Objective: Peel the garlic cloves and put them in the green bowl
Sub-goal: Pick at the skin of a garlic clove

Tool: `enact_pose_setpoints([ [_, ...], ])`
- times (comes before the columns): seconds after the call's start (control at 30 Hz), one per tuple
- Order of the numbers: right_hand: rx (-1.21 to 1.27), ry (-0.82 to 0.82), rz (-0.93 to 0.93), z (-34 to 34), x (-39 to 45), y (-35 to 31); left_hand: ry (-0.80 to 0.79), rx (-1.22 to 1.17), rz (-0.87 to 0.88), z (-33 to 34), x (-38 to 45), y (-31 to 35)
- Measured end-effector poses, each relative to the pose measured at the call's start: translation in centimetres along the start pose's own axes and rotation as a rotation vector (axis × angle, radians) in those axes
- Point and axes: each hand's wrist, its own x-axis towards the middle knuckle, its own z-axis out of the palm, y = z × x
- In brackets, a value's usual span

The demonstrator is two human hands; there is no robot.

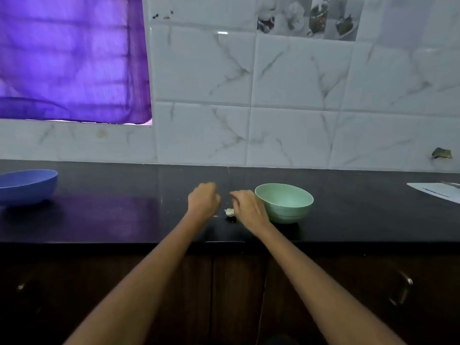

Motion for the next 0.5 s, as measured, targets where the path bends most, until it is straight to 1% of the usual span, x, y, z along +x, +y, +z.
enact_pose_setpoints([
  [0.03, 0.006, -0.047, 0.035, 0.7, -0.1, 0.3, -0.055, -0.052, -0.013, 0.8, 0.1, -0.9],
  [0.1, 0.072, -0.106, 0.125, 2.1, 0.3, 1.0, -0.193, -0.228, -0.046, 2.3, 0.3, -2.3],
  [0.13, 0.108, -0.155, 0.175, 2.5, 0.4, 1.1, -0.222, -0.303, -0.058, 2.9, 0.4, -2.8],
  [0.2, 0.227, -0.194, 0.223, 3.2, 1.6, 1.6, -0.225, -0.419, -0.065, 3.8, 1.0, -3.4],
  [0.27, 0.34, -0.198, 0.229, 3.5, 2.2, 1.8, -0.194, -0.472, -0.06, 4.3, 1.6, -3.6],
  [0.4, 0.53, -0.134, 0.263, 4.7, 2.3, 2.4, -0.184, -0.644, -0.116, 5.5, 3.6, -4.2],
  [0.43, 0.593, -0.122, 0.282, 4.9, 2.5, 2.4, -0.164, -0.672, -0.113, 5.6, 4.0, -4.2],
  [0.5, 0.68, -0.043, 0.317, 5.5, 3.4, 2.7, -0.108, -0.719, -0.108, 6.2, 5.0, -4.2],
])
